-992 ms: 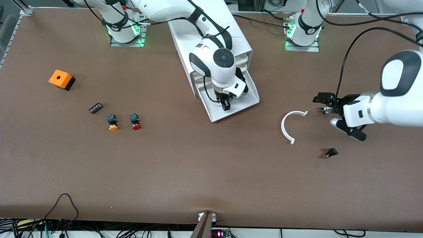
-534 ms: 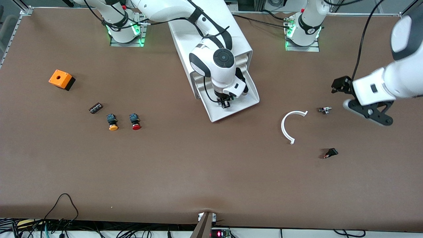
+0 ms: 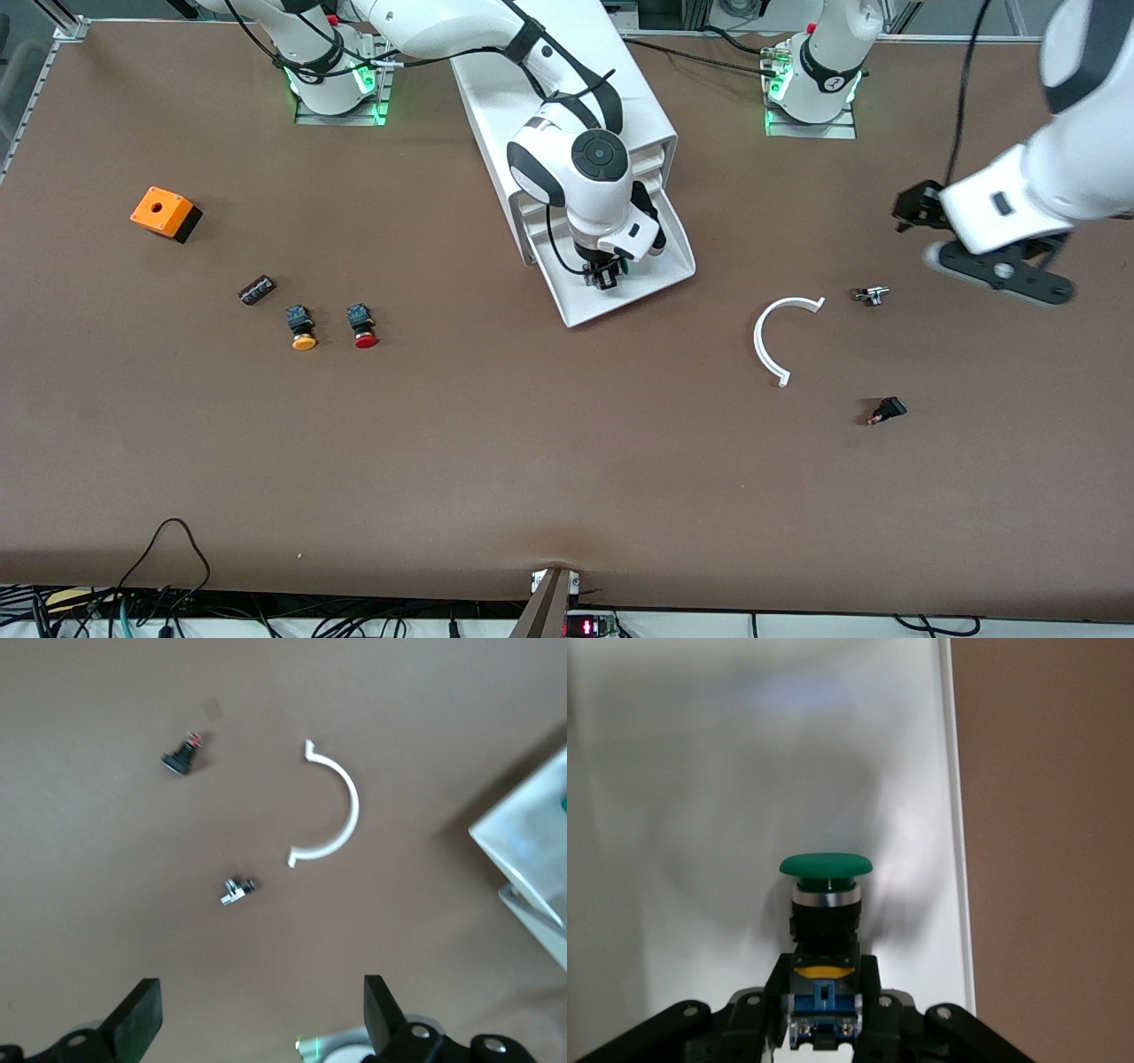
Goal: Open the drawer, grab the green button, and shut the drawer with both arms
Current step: 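Lift the green button out of the drawer with the right gripper, then lower the green button onto the table beside the red button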
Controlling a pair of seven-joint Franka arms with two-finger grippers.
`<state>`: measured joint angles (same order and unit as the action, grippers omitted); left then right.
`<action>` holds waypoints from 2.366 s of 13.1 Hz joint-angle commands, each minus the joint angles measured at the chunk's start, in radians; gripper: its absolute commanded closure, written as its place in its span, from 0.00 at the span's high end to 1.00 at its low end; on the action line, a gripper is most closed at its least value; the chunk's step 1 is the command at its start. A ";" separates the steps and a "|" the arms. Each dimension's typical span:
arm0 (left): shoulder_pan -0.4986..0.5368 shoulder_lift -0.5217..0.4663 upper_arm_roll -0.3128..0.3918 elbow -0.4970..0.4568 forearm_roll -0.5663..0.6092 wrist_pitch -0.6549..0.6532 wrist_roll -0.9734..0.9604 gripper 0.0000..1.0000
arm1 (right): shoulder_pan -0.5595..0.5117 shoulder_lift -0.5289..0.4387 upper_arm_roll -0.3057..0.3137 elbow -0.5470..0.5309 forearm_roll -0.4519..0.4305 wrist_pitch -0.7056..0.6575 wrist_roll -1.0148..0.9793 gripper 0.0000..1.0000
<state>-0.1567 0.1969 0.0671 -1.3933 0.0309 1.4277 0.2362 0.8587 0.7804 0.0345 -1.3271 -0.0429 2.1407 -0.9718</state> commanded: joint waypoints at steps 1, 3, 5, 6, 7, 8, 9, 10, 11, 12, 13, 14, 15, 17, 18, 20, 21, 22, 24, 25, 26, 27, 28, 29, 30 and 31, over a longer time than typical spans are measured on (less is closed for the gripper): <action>0.058 -0.186 -0.016 -0.261 -0.020 0.173 -0.005 1.00 | 0.009 -0.006 -0.001 0.014 -0.003 -0.008 0.033 0.26; 0.075 -0.232 -0.021 -0.346 -0.022 0.270 -0.029 1.00 | 0.009 -0.030 -0.001 0.017 -0.005 -0.034 0.062 0.26; 0.113 -0.238 -0.053 -0.351 -0.016 0.264 -0.153 1.00 | 0.002 -0.097 -0.011 0.019 -0.006 -0.108 0.093 0.26; 0.143 -0.238 -0.079 -0.349 -0.017 0.249 -0.161 1.00 | -0.001 -0.133 -0.036 0.019 -0.008 -0.136 0.099 0.26; 0.154 -0.237 -0.101 -0.339 -0.013 0.223 -0.169 1.00 | -0.003 -0.154 -0.089 0.019 0.000 -0.154 0.094 0.26; 0.154 -0.232 -0.102 -0.326 -0.008 0.217 -0.170 1.00 | -0.007 -0.171 -0.125 0.019 -0.002 -0.169 0.094 0.26; 0.155 -0.231 -0.104 -0.323 -0.008 0.217 -0.170 1.00 | -0.018 -0.179 -0.149 0.025 -0.003 -0.164 0.096 0.26; 0.154 -0.228 -0.104 -0.319 -0.008 0.221 -0.170 1.00 | -0.026 -0.181 -0.186 0.034 -0.002 -0.163 0.096 0.26; 0.154 -0.224 -0.104 -0.319 -0.009 0.227 -0.172 1.00 | -0.033 -0.181 -0.212 0.042 -0.002 -0.160 0.102 0.26; 0.154 -0.224 -0.104 -0.319 -0.009 0.229 -0.172 1.00 | -0.040 -0.181 -0.240 0.042 0.000 -0.159 0.134 0.26; 0.155 -0.226 -0.101 -0.319 -0.008 0.229 -0.170 1.00 | -0.055 -0.179 -0.269 0.045 0.000 -0.154 0.166 0.26; 0.155 -0.229 -0.099 -0.319 -0.008 0.224 -0.170 1.00 | -0.081 -0.173 -0.274 0.048 0.001 -0.144 0.177 0.26; 0.155 -0.229 -0.101 -0.317 -0.008 0.223 -0.170 1.00 | -0.105 -0.170 -0.272 0.046 0.005 -0.144 0.188 0.26; 0.154 -0.226 -0.104 -0.317 -0.008 0.224 -0.170 1.00 | -0.173 -0.164 -0.272 0.046 0.047 -0.144 0.318 0.26; 0.154 -0.228 -0.104 -0.316 -0.008 0.224 -0.170 1.00 | -0.205 -0.161 -0.272 0.045 0.078 -0.145 0.379 0.26; 0.151 -0.226 -0.107 -0.316 -0.008 0.224 -0.170 1.00 | -0.266 -0.152 -0.272 0.039 0.119 -0.150 0.465 0.26; 0.149 -0.226 -0.107 -0.316 -0.008 0.224 -0.170 1.00 | -0.286 -0.147 -0.272 0.032 0.120 -0.156 0.467 0.26; 0.149 -0.228 -0.107 -0.316 -0.008 0.223 -0.170 1.00 | -0.329 -0.142 -0.272 0.023 0.124 -0.157 0.458 0.26; 0.143 -0.226 -0.107 -0.316 -0.009 0.221 -0.172 1.00 | -0.371 -0.118 -0.268 0.006 0.129 -0.147 0.469 0.26; 0.140 -0.226 -0.109 -0.317 -0.008 0.221 -0.172 1.00 | -0.371 -0.098 -0.268 0.000 0.136 -0.144 0.479 0.25; 0.140 -0.224 -0.107 -0.316 -0.008 0.221 -0.172 1.00 | -0.382 -0.084 -0.269 -0.001 0.150 -0.142 0.504 0.24; 0.140 -0.224 -0.107 -0.317 -0.008 0.223 -0.172 1.00 | -0.406 -0.076 -0.269 -0.006 0.156 -0.139 0.527 0.24; 0.149 -0.221 -0.105 -0.319 -0.006 0.223 -0.172 1.00 | -0.424 -0.073 -0.269 -0.014 0.169 -0.139 0.535 0.23; 0.149 -0.218 -0.105 -0.319 -0.006 0.223 -0.170 1.00 | -0.438 -0.069 -0.269 -0.021 0.208 -0.139 0.533 0.24; 0.148 -0.218 -0.110 -0.319 -0.006 0.223 -0.173 1.00 | -0.455 -0.053 -0.269 -0.027 0.234 -0.139 0.527 0.24; 0.146 -0.218 -0.112 -0.319 -0.006 0.223 -0.175 1.00 | -0.474 -0.034 -0.269 -0.027 0.235 -0.131 0.518 0.24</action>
<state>-0.0133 -0.0176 -0.0371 -1.7117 0.0227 1.6574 0.0726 0.4249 0.7329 -0.2492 -1.3430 0.1608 1.9963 -0.4521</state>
